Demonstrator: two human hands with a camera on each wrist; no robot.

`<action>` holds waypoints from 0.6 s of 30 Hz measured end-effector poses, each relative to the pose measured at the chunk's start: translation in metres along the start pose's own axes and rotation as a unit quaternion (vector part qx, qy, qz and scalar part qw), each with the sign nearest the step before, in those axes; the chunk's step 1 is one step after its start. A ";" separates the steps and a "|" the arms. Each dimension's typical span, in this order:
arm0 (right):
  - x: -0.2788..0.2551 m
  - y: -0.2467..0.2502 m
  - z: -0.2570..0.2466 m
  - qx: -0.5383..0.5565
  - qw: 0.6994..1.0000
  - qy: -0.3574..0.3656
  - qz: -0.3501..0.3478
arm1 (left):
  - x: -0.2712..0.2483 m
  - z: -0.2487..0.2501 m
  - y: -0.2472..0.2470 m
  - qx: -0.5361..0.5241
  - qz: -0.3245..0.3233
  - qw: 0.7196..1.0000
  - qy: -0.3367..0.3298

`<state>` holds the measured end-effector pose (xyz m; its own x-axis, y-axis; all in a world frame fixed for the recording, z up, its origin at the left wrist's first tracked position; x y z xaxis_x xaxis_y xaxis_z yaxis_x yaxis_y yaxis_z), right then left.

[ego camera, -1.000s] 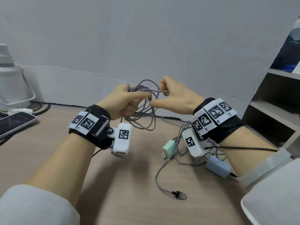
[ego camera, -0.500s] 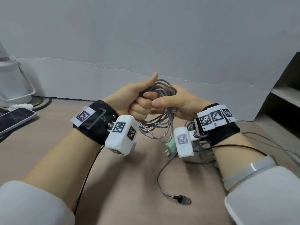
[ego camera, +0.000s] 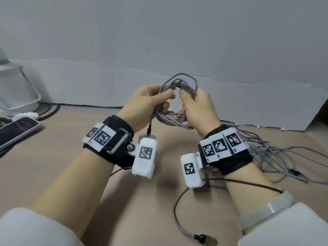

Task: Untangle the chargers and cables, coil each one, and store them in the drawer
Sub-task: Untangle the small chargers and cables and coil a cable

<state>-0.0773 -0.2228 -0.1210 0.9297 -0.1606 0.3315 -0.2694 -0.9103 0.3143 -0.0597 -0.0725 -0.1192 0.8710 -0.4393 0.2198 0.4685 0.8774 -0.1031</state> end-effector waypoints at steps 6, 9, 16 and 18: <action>0.002 0.002 0.008 -0.004 0.995 -0.031 0.093 | -0.001 -0.009 -0.015 0.033 0.018 0.997 -0.060; 0.002 -0.003 0.009 0.006 0.997 -0.039 0.069 | -0.001 -0.009 -0.013 -0.057 0.030 0.997 -0.050; -0.006 -0.006 -0.001 0.063 0.993 -0.027 -0.100 | -0.001 -0.008 0.008 -0.077 0.090 0.993 -0.002; -0.008 -0.001 -0.007 0.060 0.990 -0.022 -0.124 | -0.003 -0.003 0.007 -0.014 0.116 0.993 -0.011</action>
<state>-0.0860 -0.2176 -0.1178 0.9743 0.0594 0.2171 -0.0022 -0.9620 0.2729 -0.0580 -0.0656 -0.1237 0.9531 -0.2207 0.2069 0.2589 0.9489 -0.1805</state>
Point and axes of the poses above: each hand's wrist, its own x-axis towards the middle knuckle, its own y-axis out of the back of the hand, z = x × y, the point moved 3 cm from there along x, towards the middle knuckle, and after that the axes turned 4 degrees about -z, right-handed, at the moved point
